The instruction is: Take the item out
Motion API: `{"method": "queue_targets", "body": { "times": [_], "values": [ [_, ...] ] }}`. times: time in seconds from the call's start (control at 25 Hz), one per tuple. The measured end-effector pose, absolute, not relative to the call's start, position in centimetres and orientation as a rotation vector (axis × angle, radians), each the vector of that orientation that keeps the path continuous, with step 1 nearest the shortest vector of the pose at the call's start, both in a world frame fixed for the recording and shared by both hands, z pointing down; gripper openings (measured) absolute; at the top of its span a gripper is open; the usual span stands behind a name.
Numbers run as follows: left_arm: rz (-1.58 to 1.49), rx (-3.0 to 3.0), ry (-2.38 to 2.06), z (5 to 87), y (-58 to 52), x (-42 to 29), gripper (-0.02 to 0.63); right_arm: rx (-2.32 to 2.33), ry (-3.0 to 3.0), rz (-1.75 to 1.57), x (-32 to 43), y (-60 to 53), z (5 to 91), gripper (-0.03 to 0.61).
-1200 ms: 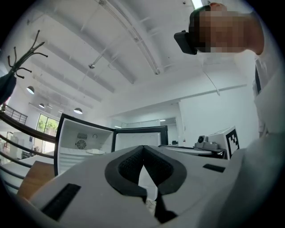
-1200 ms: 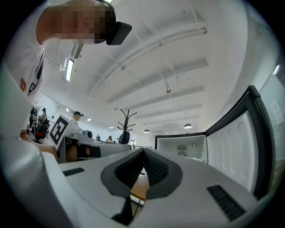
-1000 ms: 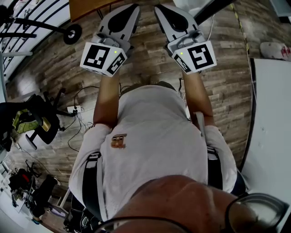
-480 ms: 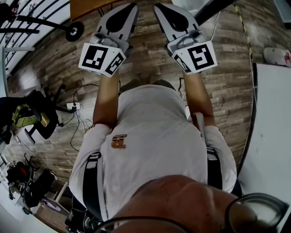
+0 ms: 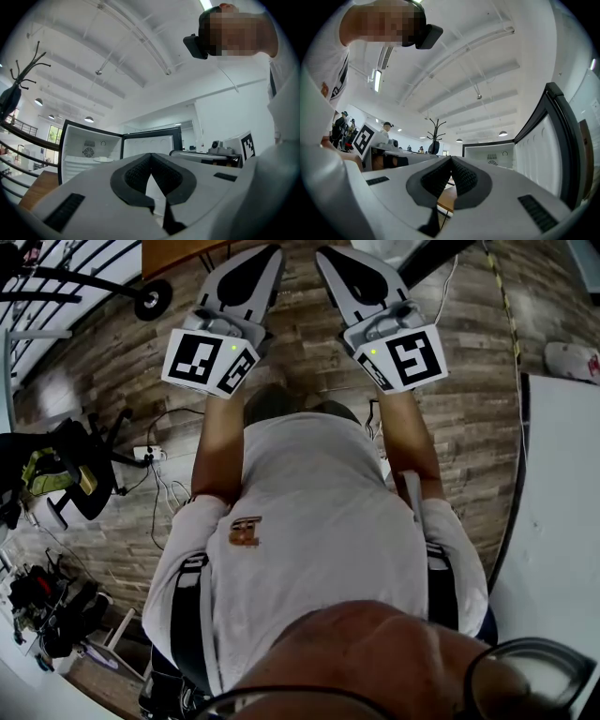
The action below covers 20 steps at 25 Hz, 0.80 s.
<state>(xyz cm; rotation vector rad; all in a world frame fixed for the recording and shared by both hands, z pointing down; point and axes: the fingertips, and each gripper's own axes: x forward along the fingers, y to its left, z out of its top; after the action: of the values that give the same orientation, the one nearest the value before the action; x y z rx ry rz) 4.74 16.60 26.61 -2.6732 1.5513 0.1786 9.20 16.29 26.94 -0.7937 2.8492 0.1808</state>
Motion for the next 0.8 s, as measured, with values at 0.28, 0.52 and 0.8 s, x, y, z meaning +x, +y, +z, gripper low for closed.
{"method": "queue_targets", "body": {
  "times": [0.28, 0.52, 0.8],
  "values": [
    [0.184, -2.656, 1.564, 26.7, 15.1, 4.2, 0.018, -0.801, 2.845, 0.198, 9.1, 14.6, 26.7, 0.034],
    [0.191, -2.653, 1.554, 27.1, 12.8, 3.5, 0.018, -0.818, 2.857, 0.225, 8.4, 12.6, 27.2, 0.034],
    [0.179, -2.647, 1.548, 27.4, 8.8, 1.4, 0.018, -0.826, 2.865, 0.218, 6.3, 8.3, 27.8, 0.034]
  ]
}}
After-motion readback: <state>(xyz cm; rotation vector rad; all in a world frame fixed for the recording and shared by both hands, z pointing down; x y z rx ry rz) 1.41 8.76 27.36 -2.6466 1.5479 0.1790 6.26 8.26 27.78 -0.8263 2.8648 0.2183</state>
